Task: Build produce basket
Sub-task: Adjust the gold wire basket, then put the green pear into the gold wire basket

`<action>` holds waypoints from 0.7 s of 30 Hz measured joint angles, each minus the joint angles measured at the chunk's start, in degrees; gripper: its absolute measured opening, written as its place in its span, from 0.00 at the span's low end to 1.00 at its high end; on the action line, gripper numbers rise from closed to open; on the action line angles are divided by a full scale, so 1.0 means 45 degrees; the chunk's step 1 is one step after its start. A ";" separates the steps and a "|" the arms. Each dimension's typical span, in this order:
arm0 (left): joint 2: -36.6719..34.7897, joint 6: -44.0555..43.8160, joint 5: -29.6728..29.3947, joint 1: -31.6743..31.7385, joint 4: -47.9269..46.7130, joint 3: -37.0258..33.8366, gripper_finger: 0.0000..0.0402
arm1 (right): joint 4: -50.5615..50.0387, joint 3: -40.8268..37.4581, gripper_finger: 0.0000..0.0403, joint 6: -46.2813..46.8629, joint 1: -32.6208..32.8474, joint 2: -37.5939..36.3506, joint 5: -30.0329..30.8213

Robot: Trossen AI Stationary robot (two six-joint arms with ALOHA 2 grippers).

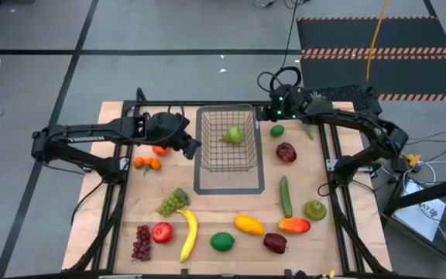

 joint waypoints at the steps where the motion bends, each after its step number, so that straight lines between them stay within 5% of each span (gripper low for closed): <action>1: -0.0009 -0.0001 0.0004 -0.0112 0.0020 -0.0001 0.06 | -0.0468 0.0000 0.03 -0.0199 -0.0028 -0.0313 -0.0004; 10: -0.0314 0.1090 0.0010 -0.0721 0.0185 -0.0001 0.06 | -0.5203 0.0003 0.03 -0.0154 0.0802 -0.4417 -0.0670; 16: -0.0859 0.1686 -0.0238 -0.0729 -0.0254 0.0256 0.06 | -0.7871 0.1116 0.03 0.3400 0.3252 -0.6592 -0.0557; 21: -0.1129 0.2318 -0.0953 -0.0932 -0.0970 0.0769 0.06 | -1.0945 0.3351 0.01 0.5720 0.6146 -0.6468 0.0926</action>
